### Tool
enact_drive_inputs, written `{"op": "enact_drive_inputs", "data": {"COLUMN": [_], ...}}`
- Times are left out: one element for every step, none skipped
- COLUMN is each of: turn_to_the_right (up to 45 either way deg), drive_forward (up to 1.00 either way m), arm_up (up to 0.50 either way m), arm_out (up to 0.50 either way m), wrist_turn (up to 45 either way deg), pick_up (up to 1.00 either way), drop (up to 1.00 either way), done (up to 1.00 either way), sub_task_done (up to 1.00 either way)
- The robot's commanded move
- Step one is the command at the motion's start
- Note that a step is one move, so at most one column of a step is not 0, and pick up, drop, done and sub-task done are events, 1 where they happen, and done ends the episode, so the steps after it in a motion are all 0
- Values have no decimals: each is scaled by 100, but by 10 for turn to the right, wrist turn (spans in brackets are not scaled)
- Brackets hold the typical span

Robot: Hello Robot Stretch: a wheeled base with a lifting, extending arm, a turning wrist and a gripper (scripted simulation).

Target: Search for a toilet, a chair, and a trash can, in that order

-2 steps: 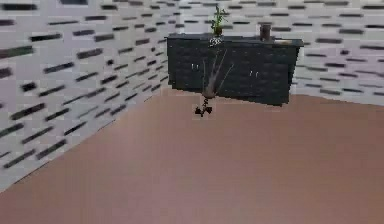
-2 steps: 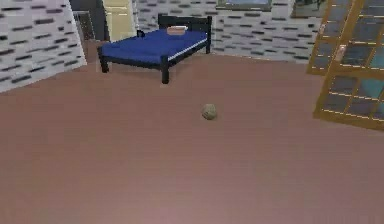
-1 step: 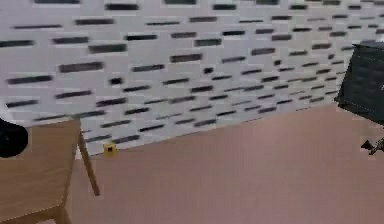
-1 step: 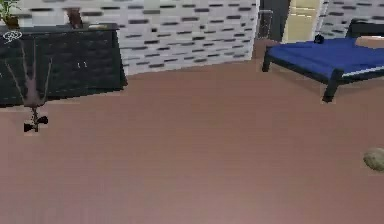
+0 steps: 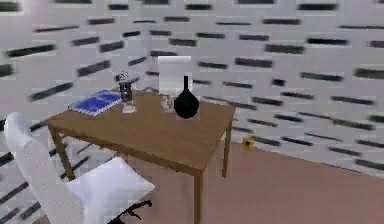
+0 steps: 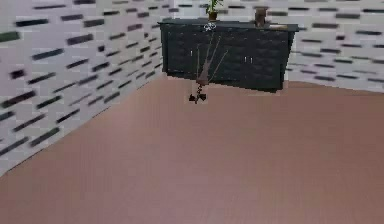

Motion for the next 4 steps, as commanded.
{"op": "enact_drive_inputs", "data": {"turn_to_the_right": [-300,0,450,450], "drive_forward": [0,0,0,0], "arm_up": [0,0,0,0], "arm_out": [0,0,0,0], "wrist_turn": [0,0,0,0], "pick_up": [0,0,0,0], "drop": [0,0,0,0], "done": [0,0,0,0], "sub_task_done": [0,100,0,0]}}
